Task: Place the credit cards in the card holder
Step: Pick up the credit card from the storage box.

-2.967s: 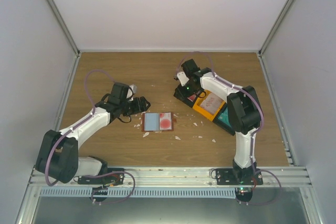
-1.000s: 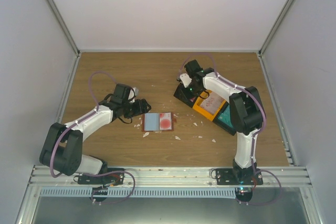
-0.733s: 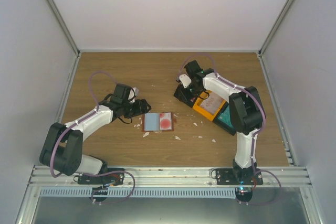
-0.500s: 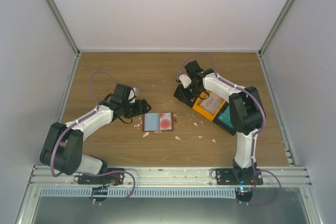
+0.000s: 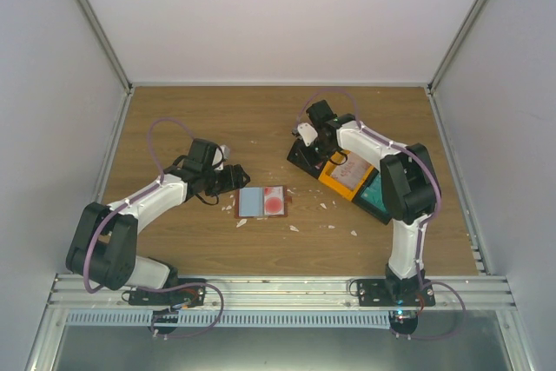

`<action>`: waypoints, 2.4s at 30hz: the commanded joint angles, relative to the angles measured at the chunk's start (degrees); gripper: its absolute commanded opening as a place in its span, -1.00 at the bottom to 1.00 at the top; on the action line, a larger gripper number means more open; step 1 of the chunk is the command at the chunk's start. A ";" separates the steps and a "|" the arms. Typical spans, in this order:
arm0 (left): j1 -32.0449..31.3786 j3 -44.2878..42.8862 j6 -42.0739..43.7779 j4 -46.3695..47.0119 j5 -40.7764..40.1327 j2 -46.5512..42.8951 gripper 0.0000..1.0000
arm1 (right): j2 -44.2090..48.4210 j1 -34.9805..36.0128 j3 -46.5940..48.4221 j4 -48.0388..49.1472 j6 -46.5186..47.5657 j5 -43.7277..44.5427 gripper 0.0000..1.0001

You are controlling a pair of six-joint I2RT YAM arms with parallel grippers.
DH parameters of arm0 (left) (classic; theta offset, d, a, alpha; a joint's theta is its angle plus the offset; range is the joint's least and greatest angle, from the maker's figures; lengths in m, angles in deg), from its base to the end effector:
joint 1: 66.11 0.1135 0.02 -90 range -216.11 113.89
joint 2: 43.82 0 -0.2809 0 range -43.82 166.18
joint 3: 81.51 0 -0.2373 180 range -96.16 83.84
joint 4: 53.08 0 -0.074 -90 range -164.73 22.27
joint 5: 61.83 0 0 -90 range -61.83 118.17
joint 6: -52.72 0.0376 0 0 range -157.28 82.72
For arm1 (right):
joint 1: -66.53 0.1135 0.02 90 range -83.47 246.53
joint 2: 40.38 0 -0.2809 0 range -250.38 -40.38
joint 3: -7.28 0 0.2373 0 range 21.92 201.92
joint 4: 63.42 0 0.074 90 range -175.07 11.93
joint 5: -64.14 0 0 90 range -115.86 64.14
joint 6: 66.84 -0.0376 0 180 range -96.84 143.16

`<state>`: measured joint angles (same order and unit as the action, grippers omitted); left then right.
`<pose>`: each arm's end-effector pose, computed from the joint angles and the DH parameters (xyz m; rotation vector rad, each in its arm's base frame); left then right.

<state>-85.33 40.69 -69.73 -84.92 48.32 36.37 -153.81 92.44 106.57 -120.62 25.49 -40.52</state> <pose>0.2369 -0.0963 0.2112 -0.1526 2.6197 -0.7874 0.3530 0.1821 0.2087 -0.7513 2.7405 0.4531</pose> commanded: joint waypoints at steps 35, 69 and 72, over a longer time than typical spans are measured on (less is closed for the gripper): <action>0.42 -0.59 0.64 1.33 0.40 0.28 0.50 | -0.76 0.47 -0.01 1.68 -1.05 9.54 0.01; 0.43 -0.60 1.13 1.59 0.42 1.38 0.49 | 1.39 1.78 1.05 -0.50 1.10 2.59 -0.40; 0.44 -0.70 1.09 1.60 0.46 1.55 0.49 | 1.75 1.69 0.97 -0.52 1.10 2.12 -0.45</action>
<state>-85.33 40.69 -69.60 -85.03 48.53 37.15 -154.92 94.52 106.96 -120.35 26.47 -36.89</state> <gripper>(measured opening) 0.746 0.285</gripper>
